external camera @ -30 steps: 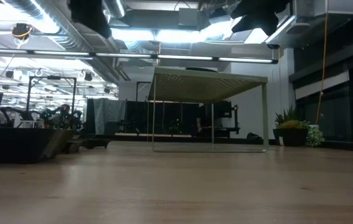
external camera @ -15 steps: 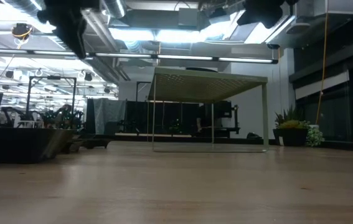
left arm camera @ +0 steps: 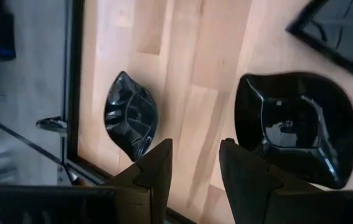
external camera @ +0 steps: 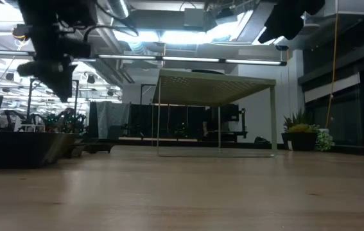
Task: Pick & Place Mini shaped plates
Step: Stack the black leaf shaped plate on top of the black leaf shape plates on the shelf
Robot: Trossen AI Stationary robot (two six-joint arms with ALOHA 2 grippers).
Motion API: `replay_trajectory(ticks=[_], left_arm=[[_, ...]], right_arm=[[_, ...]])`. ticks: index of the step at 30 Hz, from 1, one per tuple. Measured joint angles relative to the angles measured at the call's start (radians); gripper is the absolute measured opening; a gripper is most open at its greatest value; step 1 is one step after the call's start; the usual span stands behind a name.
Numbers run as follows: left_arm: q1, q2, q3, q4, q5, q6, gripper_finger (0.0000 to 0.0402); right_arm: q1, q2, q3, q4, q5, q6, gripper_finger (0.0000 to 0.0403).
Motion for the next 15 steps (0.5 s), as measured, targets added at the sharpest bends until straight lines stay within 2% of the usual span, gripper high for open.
replay_trajectory(ticks=[6,9,15], left_arm=[[0.040,0.039,-0.040,0.150,-0.003,0.167,0.0127],[0.080,0.083,-0.043,0.175,0.029,0.174,0.0127],[0.158,0.215,-0.043,0.195,0.024,0.174,0.0127]], right_arm=[[-0.009,0.000,0.000,-0.039,0.002,-0.004,0.0212],[-0.009,-0.001,-0.005,-0.050,0.030,-0.007,0.0212],[-0.009,-0.001,-0.015,-0.080,0.057,0.000,0.0212]])
